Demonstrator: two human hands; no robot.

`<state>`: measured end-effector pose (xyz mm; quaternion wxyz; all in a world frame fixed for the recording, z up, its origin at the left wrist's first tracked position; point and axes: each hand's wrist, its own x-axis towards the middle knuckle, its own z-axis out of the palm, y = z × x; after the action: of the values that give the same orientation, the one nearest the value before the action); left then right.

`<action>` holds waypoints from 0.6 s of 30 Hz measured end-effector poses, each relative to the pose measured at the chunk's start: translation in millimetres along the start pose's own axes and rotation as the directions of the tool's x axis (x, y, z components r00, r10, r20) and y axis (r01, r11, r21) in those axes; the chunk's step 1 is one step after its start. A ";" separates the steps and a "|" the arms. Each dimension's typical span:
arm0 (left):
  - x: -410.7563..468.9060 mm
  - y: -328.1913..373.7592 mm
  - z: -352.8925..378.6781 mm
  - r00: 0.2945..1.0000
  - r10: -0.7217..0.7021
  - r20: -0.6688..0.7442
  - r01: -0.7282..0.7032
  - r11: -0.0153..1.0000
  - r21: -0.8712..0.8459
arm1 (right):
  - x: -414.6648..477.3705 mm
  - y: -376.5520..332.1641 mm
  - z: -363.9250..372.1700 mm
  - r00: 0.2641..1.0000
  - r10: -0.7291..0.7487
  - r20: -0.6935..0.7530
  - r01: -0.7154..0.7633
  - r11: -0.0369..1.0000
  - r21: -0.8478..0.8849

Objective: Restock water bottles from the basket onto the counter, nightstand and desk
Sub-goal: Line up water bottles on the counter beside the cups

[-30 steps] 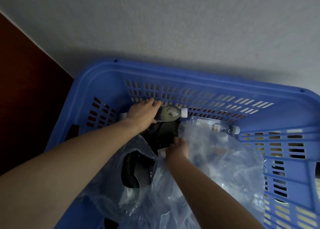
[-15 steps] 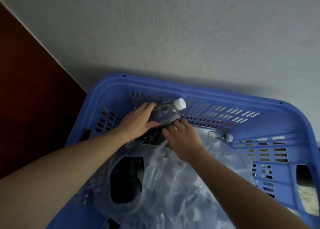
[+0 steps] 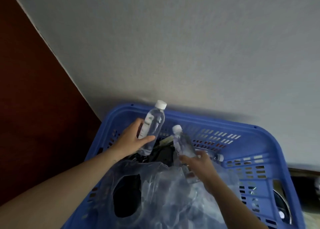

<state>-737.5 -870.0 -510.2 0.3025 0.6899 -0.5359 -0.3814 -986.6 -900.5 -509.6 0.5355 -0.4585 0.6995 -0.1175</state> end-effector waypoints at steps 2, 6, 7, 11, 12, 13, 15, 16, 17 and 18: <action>-6.6 17.8 -6.6 1.000 -0.023 0.001 0.023 0.983 -0.180 | -9.7 -4.0 -2.9 0.998 -0.065 0.026 0.061 0.989 0.133; -20.9 61.2 -23.3 1.000 -0.020 -0.020 0.010 0.908 -0.418 | -39.6 -33.5 -12.2 0.974 -0.222 0.055 0.193 0.927 0.320; -25.9 73.3 -29.6 0.999 -0.003 -0.041 -0.016 0.893 -0.451 | -49.1 -44.9 -15.2 0.963 -0.263 0.065 0.225 0.910 0.349; -54.7 120.8 -62.5 0.986 0.070 -0.152 -0.139 0.848 -0.511 | -96.1 -94.8 -24.5 0.911 -0.409 0.062 0.342 0.828 0.444; -62.3 133.5 -73.3 0.979 0.094 -0.180 -0.175 0.839 -0.516 | -109.9 -109.5 -25.8 0.896 -0.440 0.061 0.364 0.805 0.469; -70.0 145.4 -82.9 0.971 0.117 -0.206 -0.210 0.829 -0.519 | -123.3 -122.9 -26.3 0.883 -0.465 0.062 0.377 0.783 0.495; -90.0 171.6 -109.9 0.949 0.163 -0.271 -0.286 0.807 -0.517 | -154.3 -153.6 -25.7 0.848 -0.527 0.055 0.421 0.733 0.535; -101.3 184.0 -124.8 0.934 0.185 -0.305 -0.325 0.795 -0.513 | -171.4 -168.9 -24.5 0.822 -0.566 0.056 0.446 0.702 0.555; -112.7 195.9 -139.3 0.918 0.210 -0.337 -0.364 0.785 -0.501 | -189.6 -184.2 -23.4 0.791 -0.608 0.067 0.469 0.673 0.572; -123.5 206.2 -152.0 0.901 0.230 -0.369 -0.398 0.777 -0.487 | -206.6 -197.5 -22.1 0.760 -0.646 0.078 0.486 0.644 0.591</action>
<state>-729.8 -799.0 -234.9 0.6228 0.5207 -0.4615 -0.3577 -902.5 -858.2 -238.9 0.6702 -0.4984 0.3722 -0.4048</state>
